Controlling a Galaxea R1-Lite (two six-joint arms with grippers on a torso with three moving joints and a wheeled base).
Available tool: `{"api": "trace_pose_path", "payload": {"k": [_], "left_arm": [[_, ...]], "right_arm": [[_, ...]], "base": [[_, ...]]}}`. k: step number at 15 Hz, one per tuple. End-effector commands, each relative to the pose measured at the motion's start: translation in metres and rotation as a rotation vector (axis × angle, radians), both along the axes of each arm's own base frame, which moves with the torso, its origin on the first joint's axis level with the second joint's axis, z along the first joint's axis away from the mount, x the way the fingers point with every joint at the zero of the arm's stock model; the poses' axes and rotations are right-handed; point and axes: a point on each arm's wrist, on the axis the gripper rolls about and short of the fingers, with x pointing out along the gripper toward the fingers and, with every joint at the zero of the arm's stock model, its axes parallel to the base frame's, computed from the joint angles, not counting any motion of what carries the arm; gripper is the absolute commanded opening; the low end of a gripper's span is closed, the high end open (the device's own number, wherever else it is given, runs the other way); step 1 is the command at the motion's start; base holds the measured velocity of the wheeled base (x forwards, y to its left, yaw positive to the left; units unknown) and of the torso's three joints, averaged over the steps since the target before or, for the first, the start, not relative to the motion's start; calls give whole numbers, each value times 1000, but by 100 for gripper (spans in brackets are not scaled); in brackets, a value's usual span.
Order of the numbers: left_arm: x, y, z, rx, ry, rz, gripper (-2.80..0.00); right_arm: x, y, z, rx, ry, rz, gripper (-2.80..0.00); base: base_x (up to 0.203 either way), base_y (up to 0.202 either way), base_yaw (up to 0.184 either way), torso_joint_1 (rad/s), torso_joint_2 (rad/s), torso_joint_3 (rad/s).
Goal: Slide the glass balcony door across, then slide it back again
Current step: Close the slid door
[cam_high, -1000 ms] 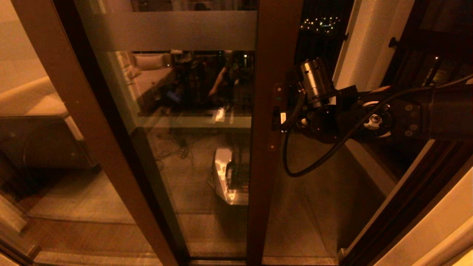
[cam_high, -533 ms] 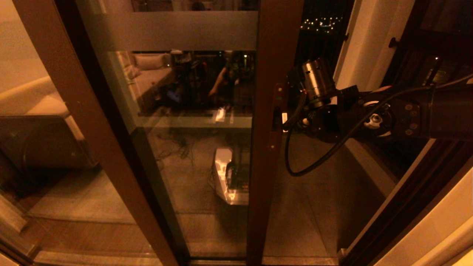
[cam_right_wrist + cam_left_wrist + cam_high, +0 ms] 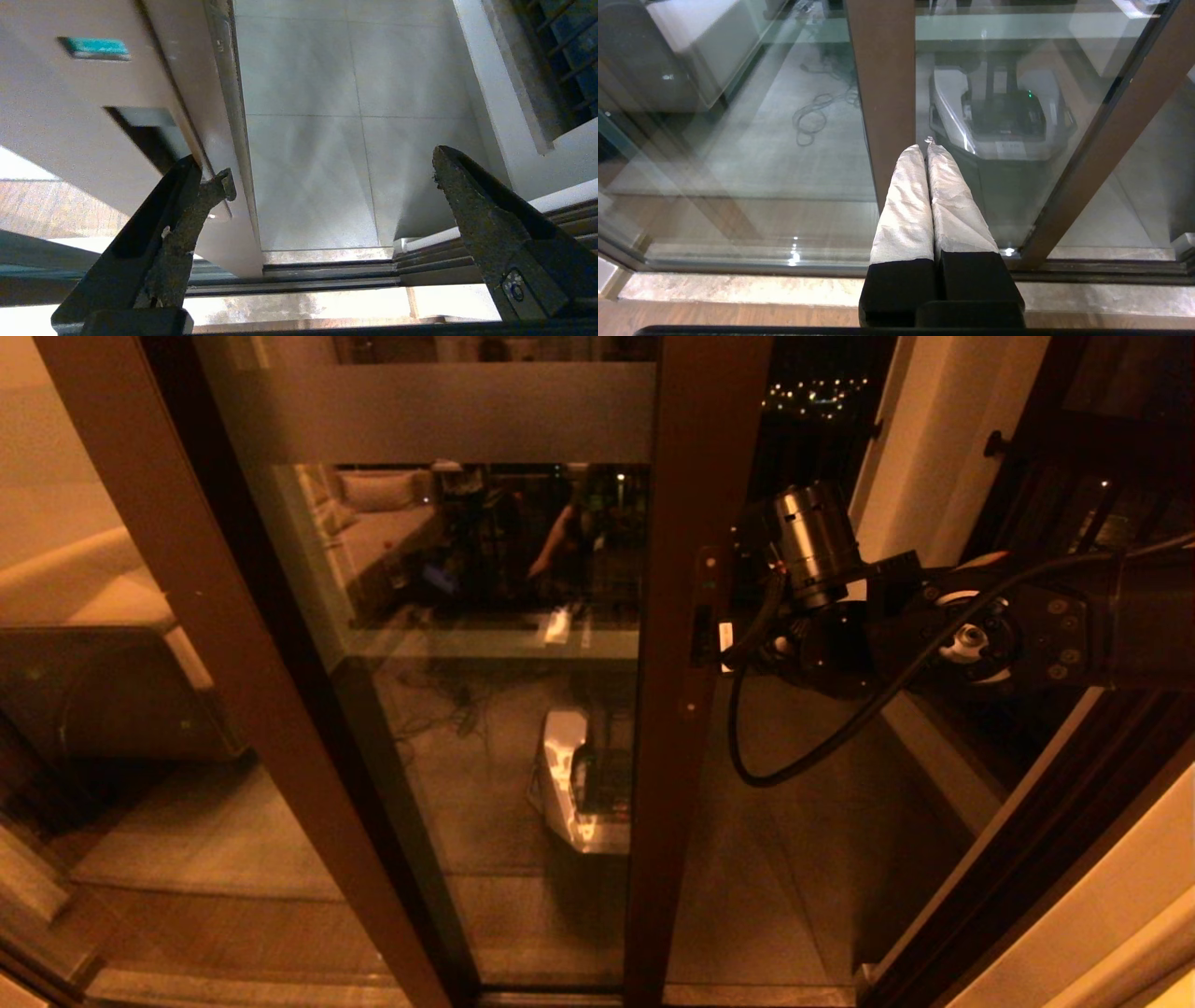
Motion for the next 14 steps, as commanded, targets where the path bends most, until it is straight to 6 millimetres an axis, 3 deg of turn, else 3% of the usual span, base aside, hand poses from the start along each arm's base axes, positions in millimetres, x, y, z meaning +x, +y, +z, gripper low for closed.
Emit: {"api": "trace_pose_path", "payload": {"k": [1,9,11,14], "left_arm": [[0,0,0,0,1,-1,-280],[0,0,0,0,1,0,-280],[0,0,0,0,1,1,-280],[0,0,0,0,1,-2,-280]], "right_arm": [[-4,-4,7,8,-16,-8,0],[-4,-11,3,-13,1,-20,0],[-20,-13,8,-38,3,16,0],[-45,2,25,-10,-44,102,0]], "base": [[0,0,0,0,0,0],[0,0,0,0,0,0],[0,0,0,0,0,0],[0,0,0,0,0,0]]}}
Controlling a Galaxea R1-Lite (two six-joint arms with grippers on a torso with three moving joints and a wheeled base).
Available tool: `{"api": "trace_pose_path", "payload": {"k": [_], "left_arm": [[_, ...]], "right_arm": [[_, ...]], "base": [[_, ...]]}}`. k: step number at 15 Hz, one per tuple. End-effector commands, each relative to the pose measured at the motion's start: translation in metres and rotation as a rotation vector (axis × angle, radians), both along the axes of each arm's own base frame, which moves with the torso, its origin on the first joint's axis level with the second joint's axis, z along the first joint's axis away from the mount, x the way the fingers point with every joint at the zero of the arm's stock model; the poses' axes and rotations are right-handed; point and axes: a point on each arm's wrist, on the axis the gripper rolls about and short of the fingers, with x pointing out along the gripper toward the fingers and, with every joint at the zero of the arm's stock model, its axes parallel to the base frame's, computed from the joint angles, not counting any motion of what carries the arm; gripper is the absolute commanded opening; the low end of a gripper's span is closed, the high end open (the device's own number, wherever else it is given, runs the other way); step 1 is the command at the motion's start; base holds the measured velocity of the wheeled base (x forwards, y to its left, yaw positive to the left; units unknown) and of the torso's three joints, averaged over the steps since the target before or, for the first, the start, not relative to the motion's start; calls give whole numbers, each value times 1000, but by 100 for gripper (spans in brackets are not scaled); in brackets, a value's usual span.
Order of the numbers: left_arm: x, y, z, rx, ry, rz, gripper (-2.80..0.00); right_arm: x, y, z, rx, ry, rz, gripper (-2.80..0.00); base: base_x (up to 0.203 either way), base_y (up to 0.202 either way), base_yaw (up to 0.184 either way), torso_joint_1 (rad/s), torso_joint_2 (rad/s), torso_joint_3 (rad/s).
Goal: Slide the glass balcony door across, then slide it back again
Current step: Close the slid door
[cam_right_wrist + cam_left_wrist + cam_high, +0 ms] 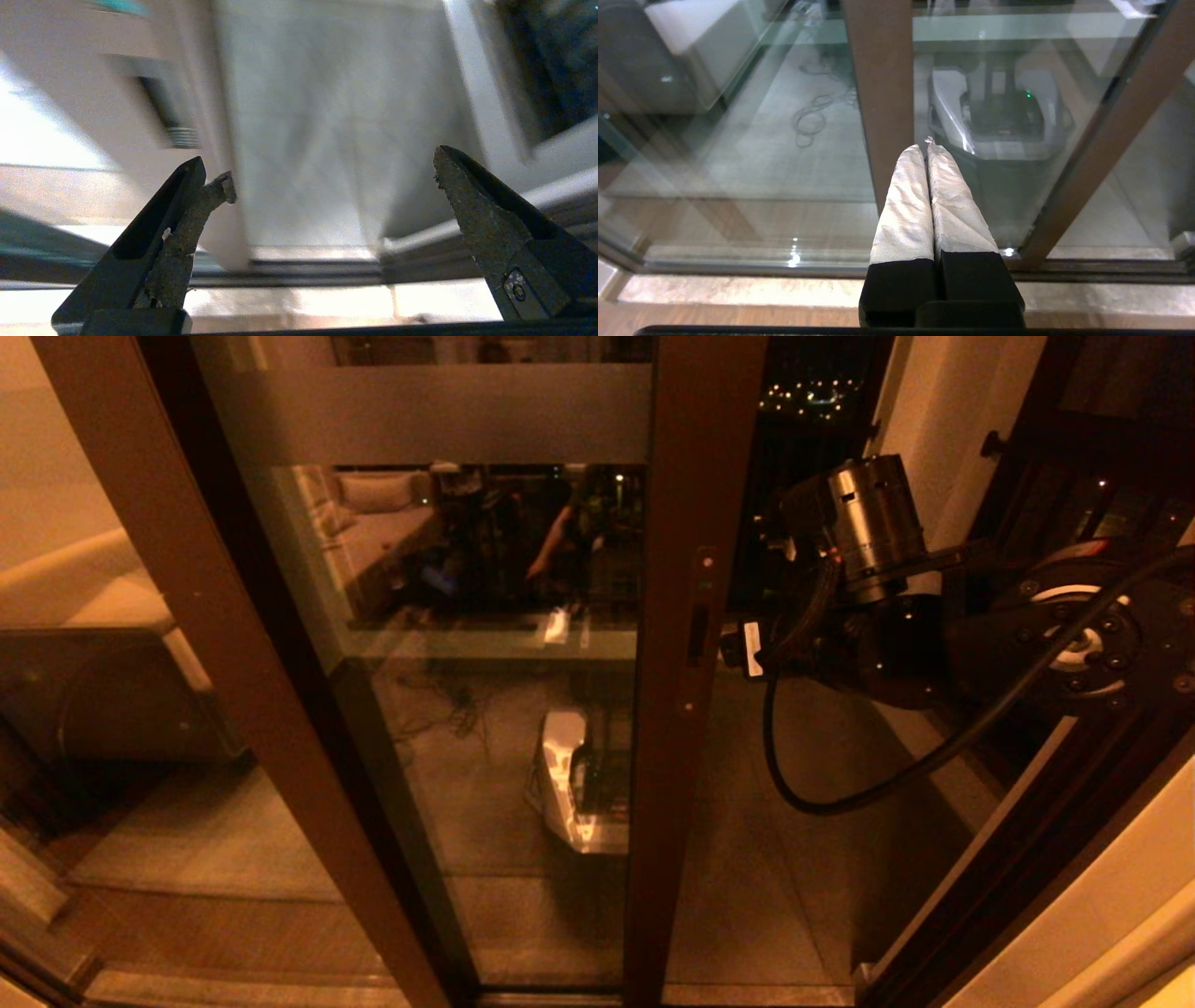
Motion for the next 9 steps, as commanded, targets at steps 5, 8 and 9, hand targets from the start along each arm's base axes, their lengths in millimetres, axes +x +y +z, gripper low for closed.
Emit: {"api": "trace_pose_path", "payload": {"k": [5,8,9], "left_arm": [[0,0,0,0,0,1,-280],[0,0,0,0,0,0,-280],[0,0,0,0,0,0,-280]], "right_arm": [[7,19,-10,4,-11,26,0],[15,19,-18,-4,1,16,0],[16,19,-19,-5,3,13,0]], "base": [[0,0,0,0,0,0],[0,0,0,0,0,0],[0,0,0,0,0,0]]}}
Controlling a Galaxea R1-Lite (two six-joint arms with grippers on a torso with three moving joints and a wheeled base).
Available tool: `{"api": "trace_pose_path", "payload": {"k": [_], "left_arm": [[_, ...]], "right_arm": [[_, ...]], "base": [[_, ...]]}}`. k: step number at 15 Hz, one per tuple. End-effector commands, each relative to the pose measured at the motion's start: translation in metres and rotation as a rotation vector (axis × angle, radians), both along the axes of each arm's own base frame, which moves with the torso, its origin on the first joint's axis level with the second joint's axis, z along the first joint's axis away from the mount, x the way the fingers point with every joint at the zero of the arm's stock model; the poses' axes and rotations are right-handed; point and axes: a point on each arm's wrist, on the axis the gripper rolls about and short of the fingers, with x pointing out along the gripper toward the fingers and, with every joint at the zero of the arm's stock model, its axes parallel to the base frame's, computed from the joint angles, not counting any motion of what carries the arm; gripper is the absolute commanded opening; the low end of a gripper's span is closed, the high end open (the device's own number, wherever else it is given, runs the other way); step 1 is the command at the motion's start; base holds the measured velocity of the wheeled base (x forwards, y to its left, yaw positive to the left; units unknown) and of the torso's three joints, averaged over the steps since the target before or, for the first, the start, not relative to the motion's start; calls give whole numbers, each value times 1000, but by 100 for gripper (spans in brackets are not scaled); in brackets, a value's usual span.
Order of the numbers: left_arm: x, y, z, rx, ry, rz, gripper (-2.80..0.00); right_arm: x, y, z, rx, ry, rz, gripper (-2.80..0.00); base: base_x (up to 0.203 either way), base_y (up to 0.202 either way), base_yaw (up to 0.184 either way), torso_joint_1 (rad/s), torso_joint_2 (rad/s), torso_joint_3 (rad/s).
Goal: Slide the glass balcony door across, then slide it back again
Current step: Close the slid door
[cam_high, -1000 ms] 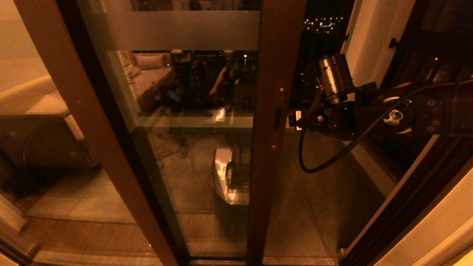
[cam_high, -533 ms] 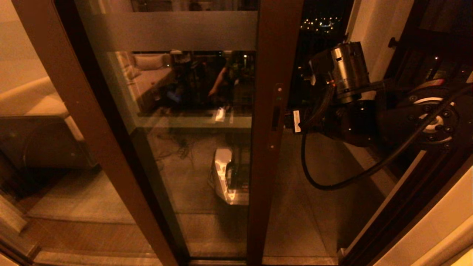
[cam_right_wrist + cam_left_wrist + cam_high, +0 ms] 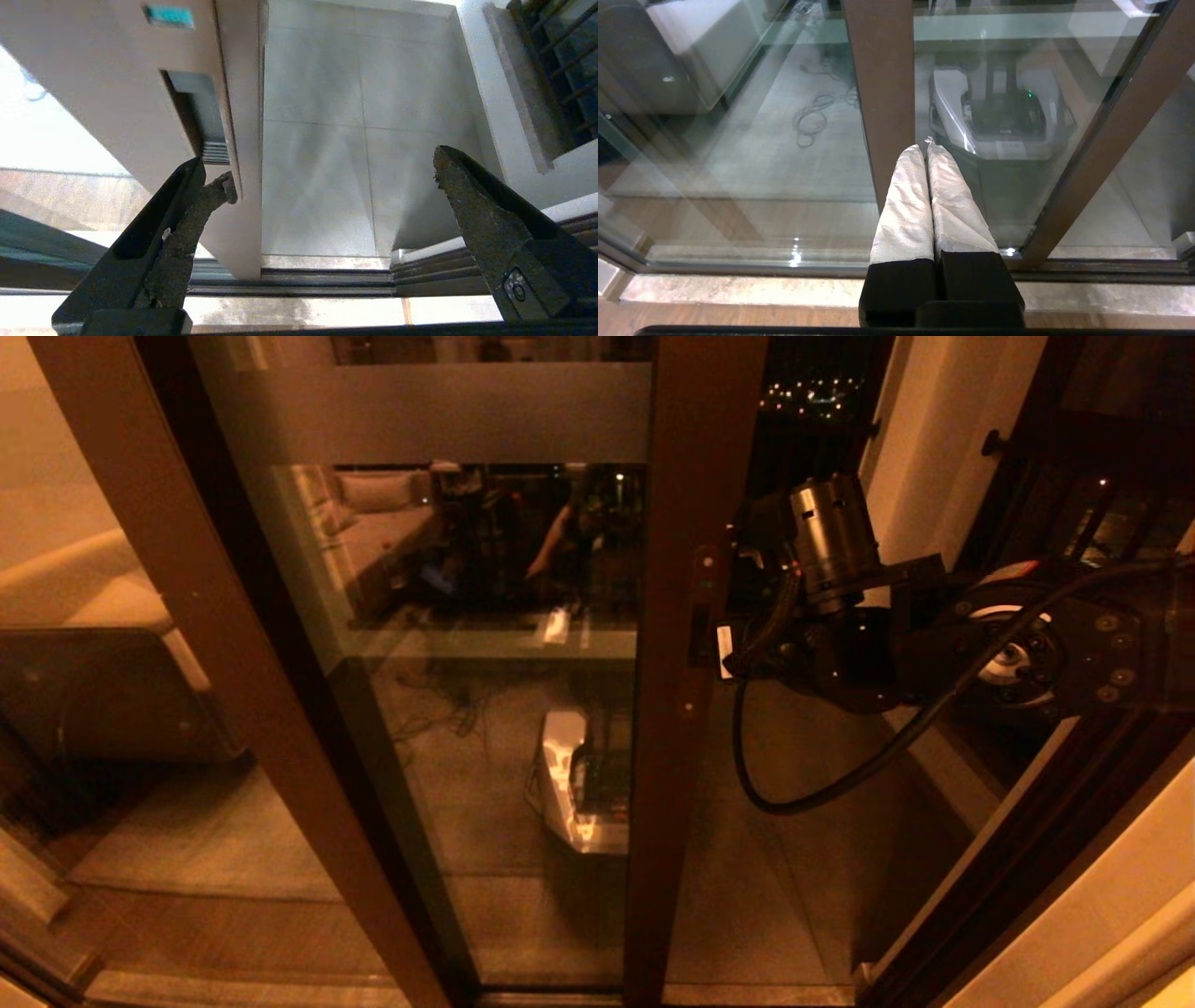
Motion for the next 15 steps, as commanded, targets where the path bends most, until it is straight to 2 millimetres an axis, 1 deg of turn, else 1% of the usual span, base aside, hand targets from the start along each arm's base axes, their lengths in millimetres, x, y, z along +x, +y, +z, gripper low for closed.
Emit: {"api": "trace_pose_path", "payload": {"k": [1,3,6,8,15], "left_arm": [[0,0,0,0,1,1,-280],[0,0,0,0,1,1,-280],[0,0,0,0,1,-1,-280],[0,0,0,0,1,1,-280],[0,0,0,0,1,1,-280]], "right_arm": [[5,3,-7,-9,11,-5,0],[12,1,-9,1,-6,-21,0],[27,-11,-11,-10,-34,-55,0],[28,-14,-10,-12,-36,-64,0],[28,-17,-11,-20,-31,-67,0]], "base": [[0,0,0,0,0,0],[0,0,0,0,0,0],[0,0,0,0,0,0],[0,0,0,0,0,0],[0,0,0,0,0,0]]}}
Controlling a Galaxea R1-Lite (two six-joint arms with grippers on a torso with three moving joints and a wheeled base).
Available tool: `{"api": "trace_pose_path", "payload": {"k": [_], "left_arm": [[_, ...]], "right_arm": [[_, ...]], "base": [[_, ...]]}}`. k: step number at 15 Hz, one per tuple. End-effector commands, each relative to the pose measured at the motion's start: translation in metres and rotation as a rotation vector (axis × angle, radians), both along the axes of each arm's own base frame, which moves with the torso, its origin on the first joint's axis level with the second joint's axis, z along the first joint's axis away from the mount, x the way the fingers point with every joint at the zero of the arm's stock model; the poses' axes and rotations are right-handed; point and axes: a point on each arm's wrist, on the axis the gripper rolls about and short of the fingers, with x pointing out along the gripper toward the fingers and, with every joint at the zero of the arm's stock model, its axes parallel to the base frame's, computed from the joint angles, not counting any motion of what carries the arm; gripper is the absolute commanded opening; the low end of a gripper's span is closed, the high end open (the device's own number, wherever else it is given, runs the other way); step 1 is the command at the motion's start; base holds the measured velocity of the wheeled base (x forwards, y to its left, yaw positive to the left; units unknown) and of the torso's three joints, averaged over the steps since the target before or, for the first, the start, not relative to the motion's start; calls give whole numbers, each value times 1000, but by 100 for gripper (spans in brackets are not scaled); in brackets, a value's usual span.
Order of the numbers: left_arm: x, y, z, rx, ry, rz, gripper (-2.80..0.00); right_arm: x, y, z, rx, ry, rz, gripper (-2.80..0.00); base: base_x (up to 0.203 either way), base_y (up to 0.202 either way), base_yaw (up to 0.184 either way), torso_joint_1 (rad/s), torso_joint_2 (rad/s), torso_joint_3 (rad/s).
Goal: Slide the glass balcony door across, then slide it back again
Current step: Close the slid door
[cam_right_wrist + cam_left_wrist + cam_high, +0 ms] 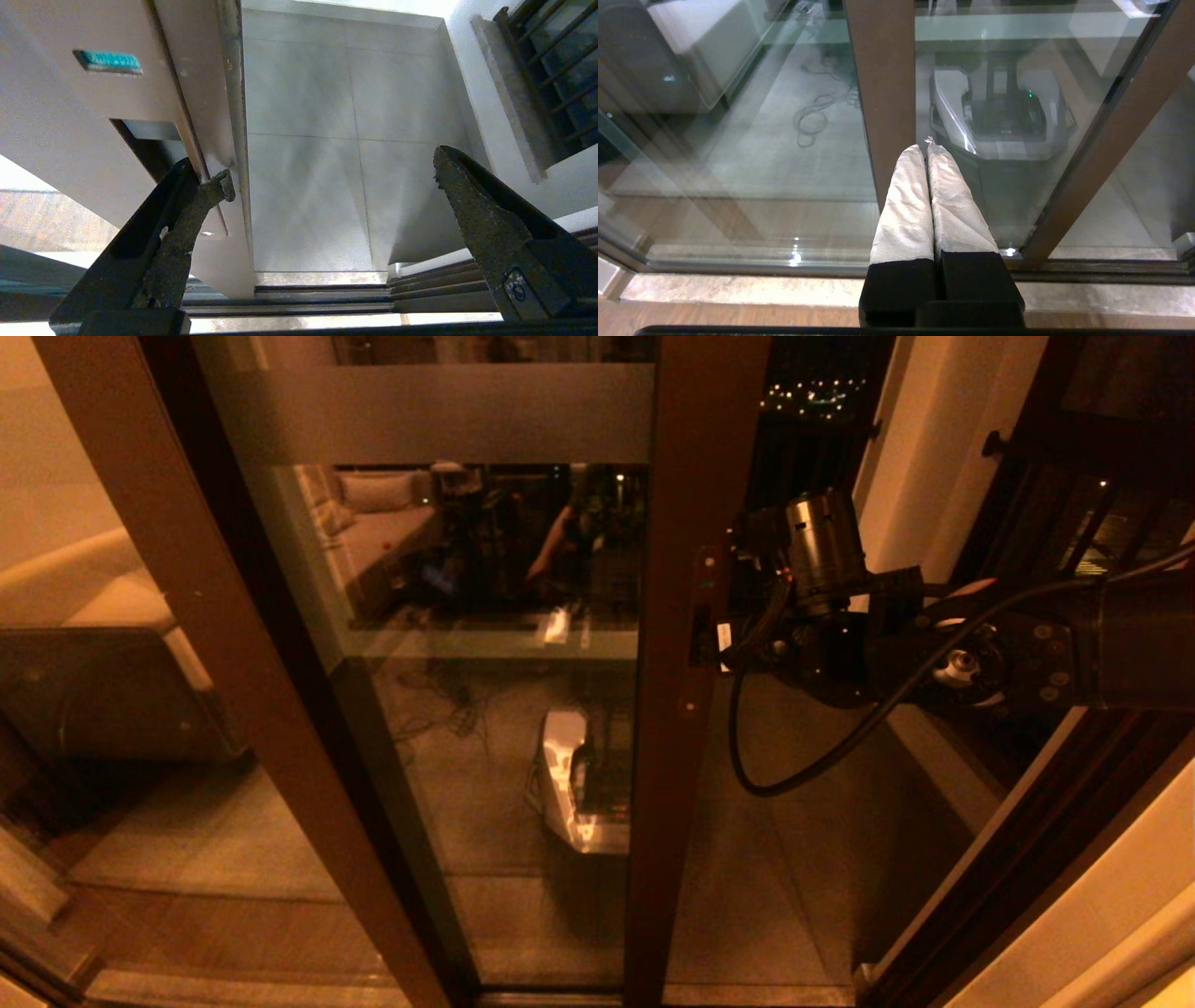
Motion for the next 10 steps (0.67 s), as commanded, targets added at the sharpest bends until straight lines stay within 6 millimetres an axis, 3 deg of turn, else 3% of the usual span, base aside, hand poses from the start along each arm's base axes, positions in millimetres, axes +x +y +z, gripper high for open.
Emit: {"api": "trace_pose_path", "payload": {"k": [1,10], "left_arm": [[0,0,0,1,1,1,-280],[0,0,0,1,1,0,-280]], "right_arm": [[1,-2,-1,-9,3,-9,0],[6,-14,1,-16,-1,-40,0]], "base": [[0,0,0,0,0,0],[0,0,0,0,0,0]]}}
